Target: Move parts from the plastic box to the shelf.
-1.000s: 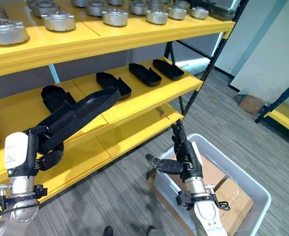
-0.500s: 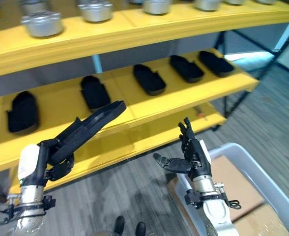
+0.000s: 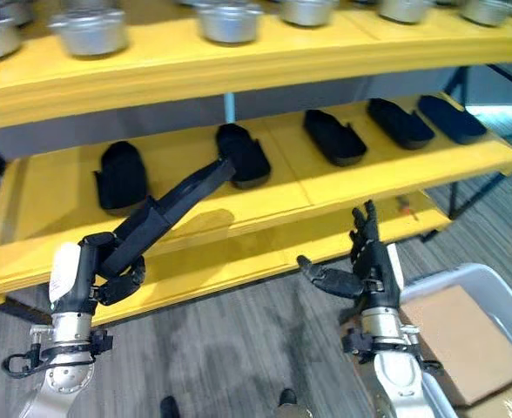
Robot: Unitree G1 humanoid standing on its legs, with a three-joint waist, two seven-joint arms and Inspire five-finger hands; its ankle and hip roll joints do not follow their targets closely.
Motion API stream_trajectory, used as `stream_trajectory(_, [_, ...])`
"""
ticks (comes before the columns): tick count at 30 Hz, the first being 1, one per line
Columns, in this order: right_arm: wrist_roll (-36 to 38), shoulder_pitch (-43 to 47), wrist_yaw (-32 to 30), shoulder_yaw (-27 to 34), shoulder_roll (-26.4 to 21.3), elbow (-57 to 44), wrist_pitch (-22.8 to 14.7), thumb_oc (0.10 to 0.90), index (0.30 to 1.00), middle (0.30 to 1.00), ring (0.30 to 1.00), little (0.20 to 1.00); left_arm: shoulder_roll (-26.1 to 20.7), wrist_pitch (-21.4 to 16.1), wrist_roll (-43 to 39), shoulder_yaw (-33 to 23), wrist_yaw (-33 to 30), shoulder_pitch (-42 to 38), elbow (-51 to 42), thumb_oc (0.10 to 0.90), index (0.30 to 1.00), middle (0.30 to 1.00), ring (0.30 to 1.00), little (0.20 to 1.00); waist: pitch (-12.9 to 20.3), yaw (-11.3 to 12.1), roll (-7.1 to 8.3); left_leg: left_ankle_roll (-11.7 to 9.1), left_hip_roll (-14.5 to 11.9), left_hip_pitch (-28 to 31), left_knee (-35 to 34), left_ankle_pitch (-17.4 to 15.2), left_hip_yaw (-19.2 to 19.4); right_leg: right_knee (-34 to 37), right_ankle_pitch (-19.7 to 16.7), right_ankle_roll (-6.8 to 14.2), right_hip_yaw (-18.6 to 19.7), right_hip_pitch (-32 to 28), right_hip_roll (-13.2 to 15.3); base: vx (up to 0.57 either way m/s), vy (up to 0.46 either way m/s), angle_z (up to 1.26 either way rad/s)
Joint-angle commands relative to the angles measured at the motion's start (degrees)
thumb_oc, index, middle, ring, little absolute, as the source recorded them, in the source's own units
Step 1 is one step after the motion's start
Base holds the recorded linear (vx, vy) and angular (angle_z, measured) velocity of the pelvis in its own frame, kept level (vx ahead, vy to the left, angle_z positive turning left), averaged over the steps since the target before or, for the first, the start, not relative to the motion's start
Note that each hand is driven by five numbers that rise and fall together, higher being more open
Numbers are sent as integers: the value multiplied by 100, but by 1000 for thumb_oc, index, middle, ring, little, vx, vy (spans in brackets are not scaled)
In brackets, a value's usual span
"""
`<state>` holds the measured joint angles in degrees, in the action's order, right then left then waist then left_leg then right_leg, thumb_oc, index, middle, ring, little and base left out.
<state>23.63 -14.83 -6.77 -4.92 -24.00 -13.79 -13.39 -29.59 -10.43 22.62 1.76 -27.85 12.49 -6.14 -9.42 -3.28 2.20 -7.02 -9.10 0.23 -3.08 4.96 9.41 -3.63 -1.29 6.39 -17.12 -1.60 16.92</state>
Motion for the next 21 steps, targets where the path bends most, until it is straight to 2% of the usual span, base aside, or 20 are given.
stream_trajectory(1, [-74, 690, -12, 118, -61, -551, -557, 900, 1000, 1000, 1000, 1000, -475, -485, -97, -640, -373, -256, -896, 400, 300, 300, 300, 300, 432, 136, 139, 316, -114, 95, 33, -270, -192, 101, -456, 416, 209, -257, 248, 116, 352, 17])
stream_trajectory(4, [-242, 819, -47, -5, 89, -507, -485, 900, 1000, 1000, 1000, 1000, -530, -424, -24, -737, -458, -272, -893, 400, 300, 300, 300, 300, 479, 218, 250, 590, 343, 182, -103, -445, -164, -37, -902, 580, 304, -98, 638, 115, 358, 14])
stream_trajectory(6, [-305, 828, -51, -37, 135, -502, -469, 900, 1000, 1000, 1000, 1000, -538, -404, 0, -766, -478, -250, -897, 400, 300, 300, 300, 300, 487, 240, 294, 677, 486, 231, -136, -509, -142, -135, -1004, 584, 331, -46, 768, 89, 288, 7])
stream_trajectory(7, [-363, 844, -92, -85, 191, -481, -458, 900, 1000, 1000, 1000, 1000, -522, -390, 30, -726, -477, -318, -881, 400, 300, 300, 300, 300, 466, 252, 302, 818, 702, 310, -156, -617, -169, -460, -1370, 569, 365, 45, 972, 106, 328, 4])
stream_trajectory(9, [-364, 880, -102, -126, 201, -486, -453, 900, 1000, 1000, 1000, 1000, -536, -400, 26, -698, -498, -341, -880, 400, 300, 300, 300, 300, 407, 268, 305, 916, 808, 359, -161, -656, -166, -716, -1471, 547, 377, 168, 1076, 60, 310, 7])
stream_trajectory(10, [-363, 908, -87, -194, 201, -502, -459, 900, 1000, 1000, 1000, 1000, -564, -386, 33, -699, -520, -348, -901, 400, 300, 300, 300, 300, 283, 288, 247, 1020, 865, 462, -182, -732, -146, -1183, -1495, 507, 261, 345, 1078, 90, 361, -10])
stream_trajectory(11, [-367, 928, -75, -241, 213, -505, -448, 900, 1000, 1000, 1000, 1000, -568, -356, 41, -677, -516, -371, -932, 400, 300, 300, 300, 300, 249, 299, 225, 1037, 871, 542, -192, -811, -132, -1411, -1413, 573, 174, 429, 1016, 42, 334, -30])
stream_trajectory(12, [-380, 949, -69, -251, 210, -491, -448, 900, 1000, 1000, 1000, 1000, -566, -333, 65, -657, -499, -424, -979, 400, 300, 300, 300, 300, 159, 276, 190, 1078, 862, 555, -192, -773, -53, -1689, -1272, 480, 55, 572, 913, 14, 150, -31])
stream_trajectory(13, [-380, 954, -69, -250, 207, -489, -448, 900, 1000, 1000, 1000, 1000, -563, -332, 66, -657, -498, -429, -979, 400, 300, 300, 300, 300, 151, 281, 189, 1073, 858, 560, -192, -778, -49, -1723, -1248, 474, 65, 587, 915, -22, 108, -17])
stream_trajectory(15, [-296, 917, 12, -241, 186, -463, -441, 900, 1000, 1000, 1000, 1000, -503, -324, 66, -633, -456, -446, -973, 400, 300, 300, 300, 300, 125, 172, 153, 1063, 825, 605, -192, -780, 11, -1746, -651, 302, 158, 883, 159, 56, 95, -10])
stream_trajectory(17, [-195, 909, 70, -257, 110, -482, -448, 900, 1000, 1000, 1000, 1000, -489, -337, 74, -646, -405, -381, -1001, 400, 300, 300, 300, 300, 129, 175, 135, 1066, 832, 638, -192, -791, 106, -1592, -374, 218, 13, 1019, -200, 79, 67, -26])
stream_trajectory(18, [-141, 904, 106, -266, 76, -463, -451, 900, 1000, 1000, 1000, 1000, -460, -337, 61, -638, -369, -362, -977, 400, 300, 300, 300, 300, 138, 162, 113, 1026, 813, 655, -192, -792, 136, -1384, -219, 112, -73, 1052, -462, 76, 10, -25])
stream_trajectory(19, [-136, 916, 105, -279, 50, -450, -459, 900, 1000, 1000, 1000, 1000, -428, -324, 50, -629, -361, -375, -954, 400, 300, 300, 300, 300, 137, 139, 115, 1006, 823, 674, -192, -800, 122, -1232, -167, 97, -37, 1139, -618, 82, -16, -30])
stream_trajectory(20, [-120, 953, 95, -303, 27, -436, -478, 900, 1000, 1000, 1000, 1000, -383, -330, 19, -597, -367, -426, -926, 400, 300, 300, 300, 300, 133, 101, 123, 970, 824, 679, -192, -795, 104, -971, -177, 85, 78, 1223, -782, 103, -64, -11])
stream_trajectory(21, [-116, 937, 87, -302, 4, -471, -506, 900, 1000, 1000, 1000, 1000, -355, -354, -19, -515, -343, -486, -874, 400, 300, 300, 300, 300, 99, -2, 141, 908, 810, 696, -192, -793, 2, -667, -225, 107, 581, 1206, -965, 127, -98, -6])
